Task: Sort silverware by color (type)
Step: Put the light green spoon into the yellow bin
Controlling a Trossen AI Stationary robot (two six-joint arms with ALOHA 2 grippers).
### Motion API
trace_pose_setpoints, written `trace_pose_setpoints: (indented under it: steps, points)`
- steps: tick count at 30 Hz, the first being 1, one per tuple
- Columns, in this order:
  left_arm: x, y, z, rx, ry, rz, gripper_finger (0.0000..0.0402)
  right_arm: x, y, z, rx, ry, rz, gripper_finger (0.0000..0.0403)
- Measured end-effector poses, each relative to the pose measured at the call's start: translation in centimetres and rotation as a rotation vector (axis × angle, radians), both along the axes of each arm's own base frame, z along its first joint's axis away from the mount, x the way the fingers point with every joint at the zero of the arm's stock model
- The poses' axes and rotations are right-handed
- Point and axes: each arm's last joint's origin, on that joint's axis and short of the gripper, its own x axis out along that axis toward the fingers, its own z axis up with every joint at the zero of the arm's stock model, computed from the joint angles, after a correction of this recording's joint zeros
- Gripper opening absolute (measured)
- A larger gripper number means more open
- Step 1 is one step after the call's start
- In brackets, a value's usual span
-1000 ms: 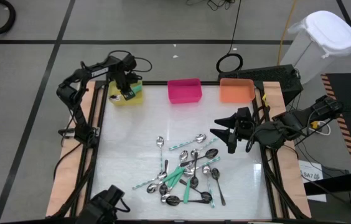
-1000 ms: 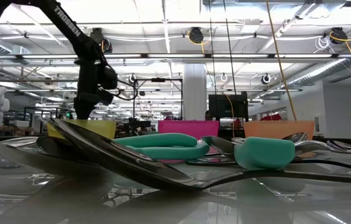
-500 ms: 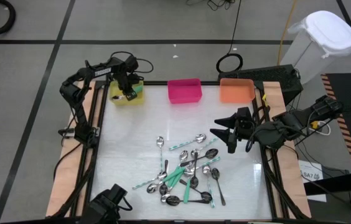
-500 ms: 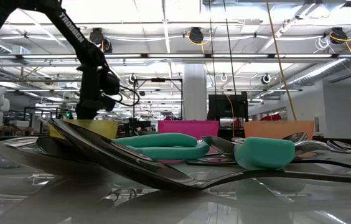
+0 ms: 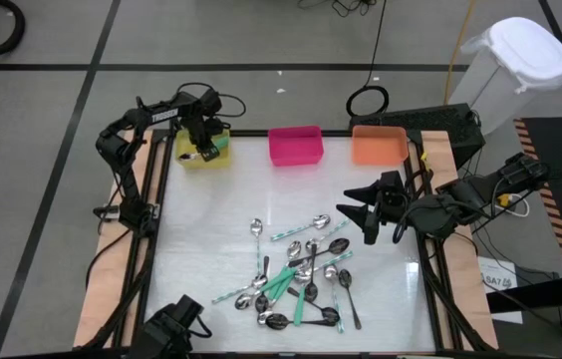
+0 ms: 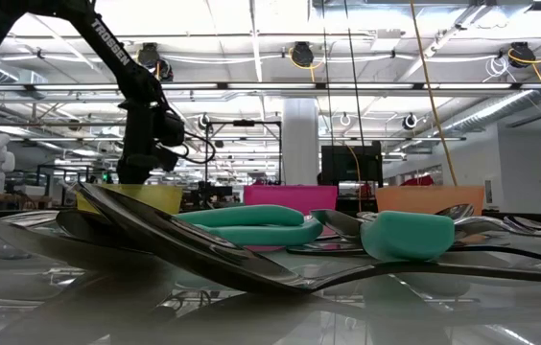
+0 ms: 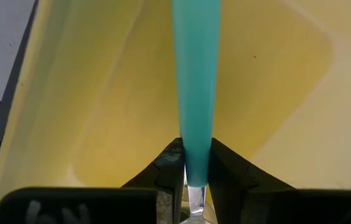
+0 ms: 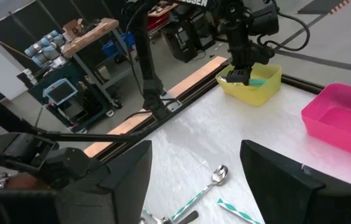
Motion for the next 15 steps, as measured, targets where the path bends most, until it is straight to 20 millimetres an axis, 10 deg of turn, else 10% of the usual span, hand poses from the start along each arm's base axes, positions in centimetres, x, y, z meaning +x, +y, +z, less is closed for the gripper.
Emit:
trace_pose_setpoints:
  steps: [15]
  points:
    - [-0.55,-0.57,0.24,-0.036,0.102,0.103,0.0213,0.0,0.01,0.0,0.004,0.0,0.002,0.0242]
